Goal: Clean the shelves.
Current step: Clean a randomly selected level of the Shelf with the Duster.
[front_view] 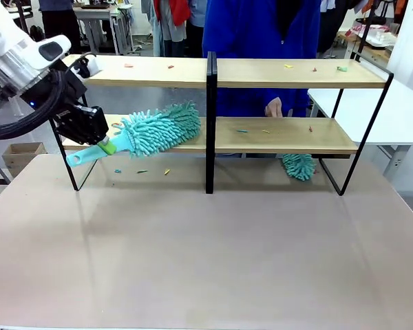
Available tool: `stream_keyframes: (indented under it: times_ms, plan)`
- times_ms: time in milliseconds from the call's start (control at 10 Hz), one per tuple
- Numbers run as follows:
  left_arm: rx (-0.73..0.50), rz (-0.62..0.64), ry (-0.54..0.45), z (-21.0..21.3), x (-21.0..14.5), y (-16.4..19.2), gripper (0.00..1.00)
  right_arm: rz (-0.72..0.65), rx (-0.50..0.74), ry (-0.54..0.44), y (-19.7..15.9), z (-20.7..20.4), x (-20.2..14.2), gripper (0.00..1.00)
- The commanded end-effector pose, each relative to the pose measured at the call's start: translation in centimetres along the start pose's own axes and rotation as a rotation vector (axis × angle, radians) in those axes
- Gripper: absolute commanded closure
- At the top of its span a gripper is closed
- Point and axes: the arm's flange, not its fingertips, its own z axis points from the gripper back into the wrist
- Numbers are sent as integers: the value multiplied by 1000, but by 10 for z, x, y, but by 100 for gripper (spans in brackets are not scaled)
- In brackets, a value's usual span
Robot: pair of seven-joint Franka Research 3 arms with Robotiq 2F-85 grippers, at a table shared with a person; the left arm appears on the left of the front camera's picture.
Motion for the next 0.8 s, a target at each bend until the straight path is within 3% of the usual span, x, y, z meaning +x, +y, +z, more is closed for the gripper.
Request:
stream_keyframes:
  times_ms: [0, 100, 300, 700]
  plan:
    - [108, 87, -71, 3, -10, 9, 88, 1, 0, 0, 0, 0, 0, 0]
    - [179, 141, -100, 8, -19, 20, 88, 1, 0, 0, 0, 0, 0, 0]
    - [325, 224, -9, 14, -36, 36, 88, 1, 0, 0, 0, 0, 0, 0]
    - [498, 437, -103, 51, -54, 51, 88, 1, 0, 0, 0, 0, 0, 0]
